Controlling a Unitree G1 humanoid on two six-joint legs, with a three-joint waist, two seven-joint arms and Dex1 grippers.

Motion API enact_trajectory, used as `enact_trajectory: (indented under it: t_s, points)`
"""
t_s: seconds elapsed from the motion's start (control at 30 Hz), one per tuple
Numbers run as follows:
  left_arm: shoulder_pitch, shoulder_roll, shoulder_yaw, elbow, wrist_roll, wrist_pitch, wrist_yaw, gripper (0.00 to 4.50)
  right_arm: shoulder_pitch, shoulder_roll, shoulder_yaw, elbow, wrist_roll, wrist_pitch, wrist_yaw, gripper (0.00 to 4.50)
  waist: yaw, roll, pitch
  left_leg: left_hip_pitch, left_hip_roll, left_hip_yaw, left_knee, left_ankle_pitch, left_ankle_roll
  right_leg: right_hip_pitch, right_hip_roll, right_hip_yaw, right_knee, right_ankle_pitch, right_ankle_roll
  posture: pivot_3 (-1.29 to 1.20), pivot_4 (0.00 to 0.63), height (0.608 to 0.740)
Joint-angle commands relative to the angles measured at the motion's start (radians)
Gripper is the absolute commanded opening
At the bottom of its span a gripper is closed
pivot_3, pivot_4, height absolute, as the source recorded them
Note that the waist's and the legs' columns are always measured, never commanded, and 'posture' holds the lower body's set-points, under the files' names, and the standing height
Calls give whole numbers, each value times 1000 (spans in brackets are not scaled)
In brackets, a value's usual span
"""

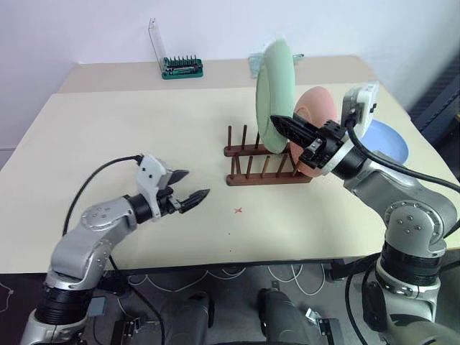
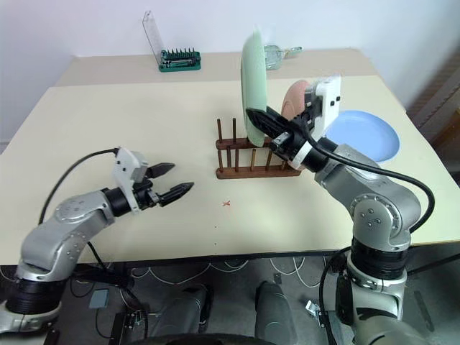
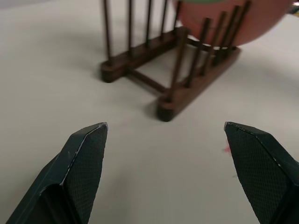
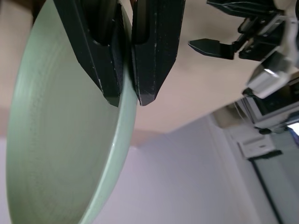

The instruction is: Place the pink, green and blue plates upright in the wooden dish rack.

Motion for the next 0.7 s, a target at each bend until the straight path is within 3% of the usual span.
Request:
enact_trajectory:
  t_s: [0.03,0.4,0.57,0.67,0.7]
  points:
    - [-16,-5,-2,-46,-3,-7,-5,4102,-8,-12,-26,-5,44,-4,-9,0,0,0,0,0,0,0,0,0,0,0,0,0,0,0,0,0,150,740]
    - [17,-10,13,-75,-15,-8,-2,4102,-26,-32,-80,108,167,53,-74,0,1,0,0,0,2,0,0,0,0,0,2,0,0,0,-1,0,150,740]
    - [16,-14,9,-70,-9,-11,-1,4182,-31,-47,-69,103,181,44,-81,1937,1,0,0,0,3,0,0,0,0,0,2,0,-1,0,-1,0,150,740]
    - [14,-18,2,-66,-5,-14,-2,4182,-33,-68,-45,85,144,22,-81,3449,2,0,0,0,3,1,0,0,0,0,2,0,-1,1,-1,0,150,740]
    - [13,-19,1,-65,-4,-14,-3,4182,-34,-77,-38,79,131,13,-75,3449,2,0,0,0,3,1,0,0,0,0,2,0,-1,0,-1,0,150,740]
